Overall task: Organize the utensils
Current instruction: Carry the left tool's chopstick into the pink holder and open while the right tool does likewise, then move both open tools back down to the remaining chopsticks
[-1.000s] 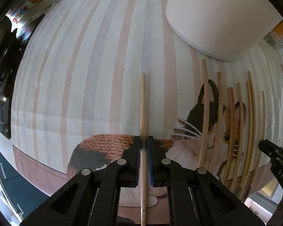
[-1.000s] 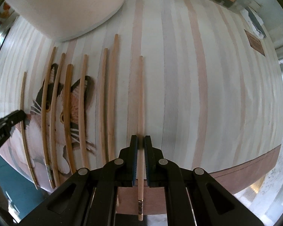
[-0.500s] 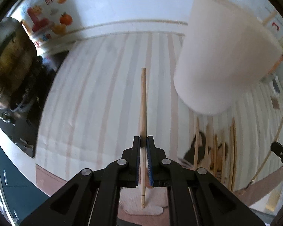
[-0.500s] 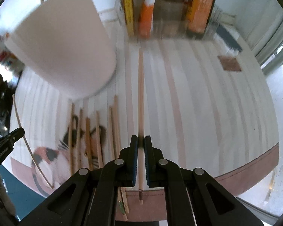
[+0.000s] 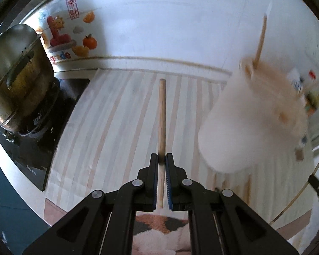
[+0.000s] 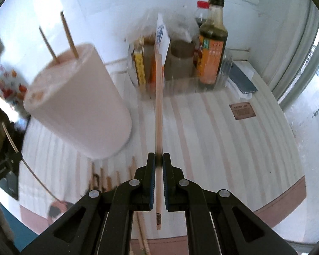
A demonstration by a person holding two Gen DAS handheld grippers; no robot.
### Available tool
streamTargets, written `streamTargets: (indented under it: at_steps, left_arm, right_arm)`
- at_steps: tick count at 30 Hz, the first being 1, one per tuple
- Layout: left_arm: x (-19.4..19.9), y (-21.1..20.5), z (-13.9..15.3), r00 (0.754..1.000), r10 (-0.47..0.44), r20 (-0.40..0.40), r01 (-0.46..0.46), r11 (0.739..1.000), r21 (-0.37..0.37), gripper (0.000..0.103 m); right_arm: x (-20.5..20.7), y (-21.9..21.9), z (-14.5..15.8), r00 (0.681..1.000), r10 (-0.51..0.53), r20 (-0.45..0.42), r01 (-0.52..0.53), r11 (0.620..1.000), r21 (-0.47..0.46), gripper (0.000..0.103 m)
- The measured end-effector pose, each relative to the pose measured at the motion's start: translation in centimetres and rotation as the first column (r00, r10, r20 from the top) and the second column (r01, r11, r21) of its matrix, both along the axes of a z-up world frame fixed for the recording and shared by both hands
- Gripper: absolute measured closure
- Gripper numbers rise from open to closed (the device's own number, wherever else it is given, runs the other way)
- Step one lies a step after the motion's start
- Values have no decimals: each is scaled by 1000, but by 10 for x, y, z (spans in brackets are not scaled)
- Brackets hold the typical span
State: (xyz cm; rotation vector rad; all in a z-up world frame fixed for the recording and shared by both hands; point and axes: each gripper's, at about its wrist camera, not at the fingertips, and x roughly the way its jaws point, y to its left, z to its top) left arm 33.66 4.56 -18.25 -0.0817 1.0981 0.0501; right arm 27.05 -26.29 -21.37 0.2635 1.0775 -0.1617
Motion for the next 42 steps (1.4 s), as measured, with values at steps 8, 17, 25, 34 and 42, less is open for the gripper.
streamTargets:
  at_steps: [8,17,25,34,42]
  left_arm:
    - [8,1,111,980,18,198,13,988,-156,99]
    - [40,-31,208,933,-42,357,138,959,-246,99]
    - [86,-68,181,950,-114,290,173,967,-186,99]
    - [109,-91,138,966,-178,187,205,969,-136,99]
    - [88,-73,148,975,-139,171,163,977,-135,57]
  right_arm:
    - [26,-4,66,988,-44,146,22,989,149,96]
    - [88,9,145,939,-64,338,-23,969,245,96]
    - [142,15,149,920,-65,387,-4,985,175,96]
    - [160,20,112,933,-21,360,-30,990,134,96]
    - [152,15,111,958,33,285,-86,981,174,49]
